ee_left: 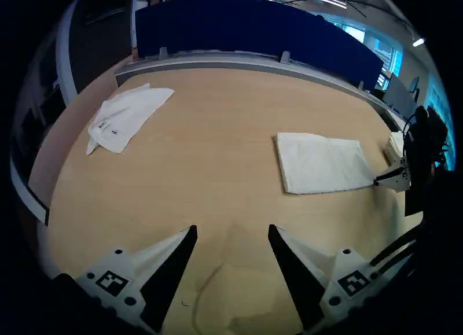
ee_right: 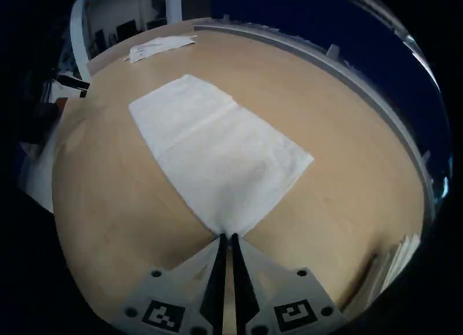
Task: Fold towel
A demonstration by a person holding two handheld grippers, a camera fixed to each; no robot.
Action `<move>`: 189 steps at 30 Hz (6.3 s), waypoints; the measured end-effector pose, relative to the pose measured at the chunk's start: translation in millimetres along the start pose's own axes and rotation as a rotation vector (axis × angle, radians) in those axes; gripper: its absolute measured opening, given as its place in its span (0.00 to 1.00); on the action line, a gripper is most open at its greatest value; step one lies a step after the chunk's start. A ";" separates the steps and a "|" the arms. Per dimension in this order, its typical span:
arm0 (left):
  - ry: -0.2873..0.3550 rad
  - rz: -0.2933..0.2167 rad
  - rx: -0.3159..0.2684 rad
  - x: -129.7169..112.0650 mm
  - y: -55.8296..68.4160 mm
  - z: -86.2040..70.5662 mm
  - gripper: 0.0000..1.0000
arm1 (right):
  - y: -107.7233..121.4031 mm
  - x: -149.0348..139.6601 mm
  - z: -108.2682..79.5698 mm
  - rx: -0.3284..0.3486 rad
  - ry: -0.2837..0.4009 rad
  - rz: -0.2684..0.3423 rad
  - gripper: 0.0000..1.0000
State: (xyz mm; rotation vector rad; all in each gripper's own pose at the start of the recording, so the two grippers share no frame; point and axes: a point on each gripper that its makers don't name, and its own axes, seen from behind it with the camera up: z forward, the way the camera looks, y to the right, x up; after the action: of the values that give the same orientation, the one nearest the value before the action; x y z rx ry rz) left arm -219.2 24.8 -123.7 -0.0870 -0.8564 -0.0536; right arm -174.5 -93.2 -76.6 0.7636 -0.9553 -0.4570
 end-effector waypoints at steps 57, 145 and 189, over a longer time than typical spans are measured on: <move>0.100 -0.152 0.070 3.7 -46.8 -83.8 0.91 | -88.7 212.4 6.6 0.109 0.145 -0.348 0.05; 0.080 -0.176 0.048 -3.3 -42.3 -73.4 0.91 | -103.4 91.3 50.7 0.107 -0.010 -0.096 0.06; 0.146 -0.070 -0.007 55.0 -0.2 -75.4 0.91 | -44.8 248.4 -76.6 0.018 0.322 -0.118 0.04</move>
State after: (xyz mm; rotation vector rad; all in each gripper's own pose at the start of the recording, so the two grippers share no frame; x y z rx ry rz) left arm -126.5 16.6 -131.2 -0.0593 -0.7135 -0.1272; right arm 18.0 -256.2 0.5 0.8833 -0.6174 -0.4133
